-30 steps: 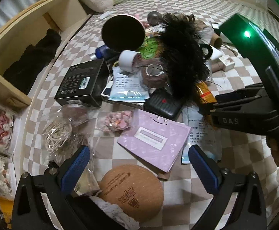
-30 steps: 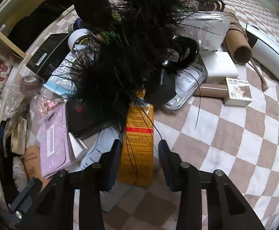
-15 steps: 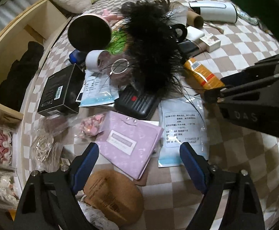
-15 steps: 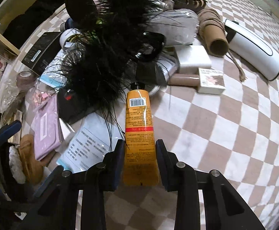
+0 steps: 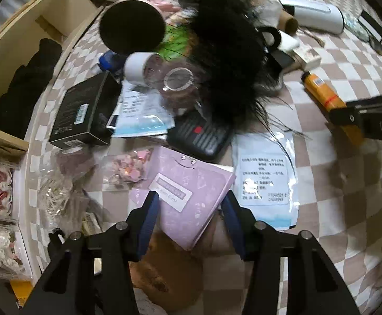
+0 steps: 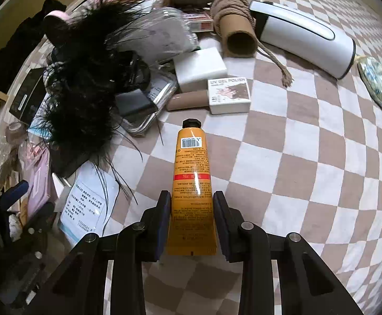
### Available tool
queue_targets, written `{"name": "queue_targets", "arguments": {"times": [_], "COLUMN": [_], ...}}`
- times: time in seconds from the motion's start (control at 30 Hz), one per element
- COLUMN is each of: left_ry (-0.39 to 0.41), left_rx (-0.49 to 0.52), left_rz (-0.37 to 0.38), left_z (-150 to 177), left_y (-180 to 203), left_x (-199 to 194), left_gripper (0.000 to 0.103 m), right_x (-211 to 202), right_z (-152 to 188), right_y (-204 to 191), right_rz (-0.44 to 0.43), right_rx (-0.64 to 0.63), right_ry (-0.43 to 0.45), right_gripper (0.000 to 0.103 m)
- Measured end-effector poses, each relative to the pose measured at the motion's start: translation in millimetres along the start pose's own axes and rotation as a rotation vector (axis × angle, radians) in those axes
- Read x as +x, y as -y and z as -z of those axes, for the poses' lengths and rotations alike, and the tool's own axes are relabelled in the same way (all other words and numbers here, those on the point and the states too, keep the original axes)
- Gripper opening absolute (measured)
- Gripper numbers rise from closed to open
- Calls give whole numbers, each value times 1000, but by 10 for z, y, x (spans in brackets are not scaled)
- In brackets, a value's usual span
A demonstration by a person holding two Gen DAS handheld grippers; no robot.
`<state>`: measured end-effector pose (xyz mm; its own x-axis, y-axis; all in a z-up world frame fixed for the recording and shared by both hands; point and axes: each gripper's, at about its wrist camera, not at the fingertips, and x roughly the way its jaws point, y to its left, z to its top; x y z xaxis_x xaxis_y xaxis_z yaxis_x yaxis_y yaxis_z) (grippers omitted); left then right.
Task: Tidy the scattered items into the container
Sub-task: 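Lift the orange tube with the right tool while the left grasps the lilac card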
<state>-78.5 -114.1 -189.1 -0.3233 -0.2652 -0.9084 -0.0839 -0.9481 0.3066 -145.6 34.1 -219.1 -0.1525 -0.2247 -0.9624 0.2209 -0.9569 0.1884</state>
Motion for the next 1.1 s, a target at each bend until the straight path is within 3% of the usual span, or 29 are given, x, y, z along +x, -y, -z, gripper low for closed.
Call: {"name": "queue_targets", "arguments": {"times": [0.23,0.3,0.33,0.57,0.8,1.1], "left_ry": [33,26,21,7,-5,-9], "left_rx": [-83,-99,-105,-137,-166,-195], "left_rz": [2,3,2,9,32,24], "left_z": [-42,-45,-46,-60,-58,-42], "left_y": [-240,-279,-295,-356,-389,-418], "left_x": [-58,-37,-21,6,11,-5], "left_gripper": [49,44,34,24,22,22], "right_x": [63,98,121,228,309,405], "right_z": [5,7,10,10,46,64], "right_y": [0,7,9,-53,-311,-443], "right_rz": [-27,-38,-44,-47,54,64], "right_rx": [22,27,29,27,-65,-64], "right_ry": [-18,-25,-30,-34,-40,-46], "right_gripper": [33,34,33,33,33,33]}}
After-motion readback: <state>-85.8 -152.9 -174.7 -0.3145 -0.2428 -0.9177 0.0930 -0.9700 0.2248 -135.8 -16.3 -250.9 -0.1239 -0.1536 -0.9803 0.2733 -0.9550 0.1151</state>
